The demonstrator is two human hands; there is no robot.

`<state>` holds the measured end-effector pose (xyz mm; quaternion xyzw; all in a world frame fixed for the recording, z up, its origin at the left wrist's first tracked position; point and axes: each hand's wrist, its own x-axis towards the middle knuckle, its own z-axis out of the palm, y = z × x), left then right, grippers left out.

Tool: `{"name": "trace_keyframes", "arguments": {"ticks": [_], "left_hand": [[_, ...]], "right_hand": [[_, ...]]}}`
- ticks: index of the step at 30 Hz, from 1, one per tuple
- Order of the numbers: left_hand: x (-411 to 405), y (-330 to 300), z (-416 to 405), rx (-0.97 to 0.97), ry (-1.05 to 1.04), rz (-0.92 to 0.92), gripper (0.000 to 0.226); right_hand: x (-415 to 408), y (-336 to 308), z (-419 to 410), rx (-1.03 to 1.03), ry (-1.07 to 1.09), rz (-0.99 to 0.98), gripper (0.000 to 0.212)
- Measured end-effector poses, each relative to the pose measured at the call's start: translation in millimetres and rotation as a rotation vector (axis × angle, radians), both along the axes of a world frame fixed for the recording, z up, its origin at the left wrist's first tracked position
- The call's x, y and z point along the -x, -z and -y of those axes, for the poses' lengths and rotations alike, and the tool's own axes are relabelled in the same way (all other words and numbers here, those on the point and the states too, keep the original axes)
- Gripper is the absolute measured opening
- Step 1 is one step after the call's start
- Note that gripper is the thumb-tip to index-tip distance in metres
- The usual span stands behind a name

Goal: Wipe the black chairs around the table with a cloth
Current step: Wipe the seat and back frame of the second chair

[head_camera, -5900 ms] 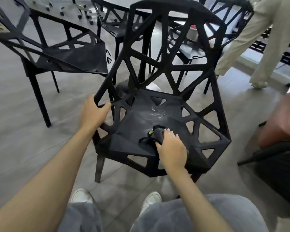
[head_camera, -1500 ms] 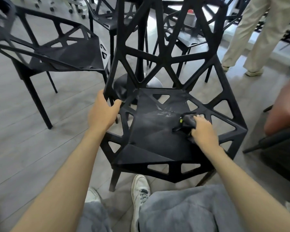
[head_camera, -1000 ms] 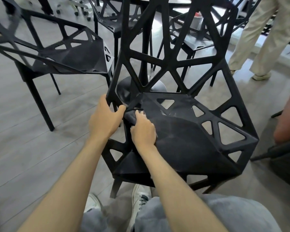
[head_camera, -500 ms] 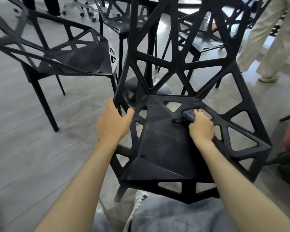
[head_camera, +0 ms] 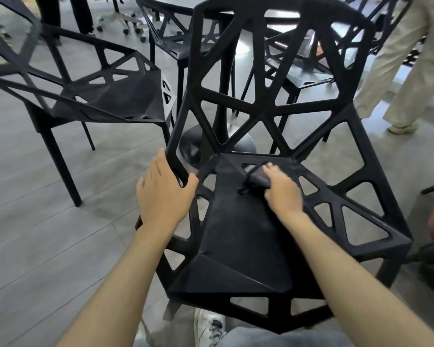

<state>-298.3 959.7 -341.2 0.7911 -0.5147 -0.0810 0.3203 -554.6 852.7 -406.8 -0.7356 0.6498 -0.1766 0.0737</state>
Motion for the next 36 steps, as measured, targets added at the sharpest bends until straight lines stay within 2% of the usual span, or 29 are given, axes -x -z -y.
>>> {"name": "trace_keyframes", "arguments": {"ticks": [3, 5, 8, 10, 14, 16, 19, 23, 26, 30, 36], "left_hand": [[3, -2, 2, 0.038, -0.01, -0.021, 0.072], [5, -4, 2, 0.034, -0.007, -0.035, 0.064], [6, -5, 1, 0.035, 0.008, -0.057, 0.059], [5, -4, 0, 0.038, 0.004, -0.075, 0.056], [3, 0, 0, 0.037, 0.015, -0.05, 0.058], [2, 1, 0, 0.036, 0.012, -0.025, 0.065], [4, -1, 0, 0.023, 0.001, -0.021, 0.068], [3, -3, -2, 0.033, 0.012, -0.055, 0.063], [3, -3, -2, 0.007, 0.031, -0.061, 0.064], [2, -4, -3, 0.003, 0.044, -0.099, 0.06], [1, -5, -3, 0.038, 0.061, -0.172, 0.042]], "right_hand": [[38, 2, 23, 0.056, 0.126, -0.05, 0.073], [30, 8, 33, 0.083, 0.231, -0.044, 0.069], [-11, 8, 39, 0.084, 0.336, 0.072, 0.062], [-46, 5, 39, 0.064, 0.307, 0.145, 0.057], [-107, 4, 26, 0.031, 0.073, 0.238, 0.066], [-106, 2, 27, 0.05, -0.011, 0.2, 0.067], [-62, 4, 40, 0.069, -0.142, 0.041, 0.072], [22, 8, 56, 0.142, 0.038, 0.015, 0.067], [42, 13, 56, 0.172, 0.124, -0.024, 0.063], [6, 15, 57, 0.171, 0.215, 0.093, 0.06], [-103, 19, 36, 0.15, -0.028, 0.353, 0.061]]}}
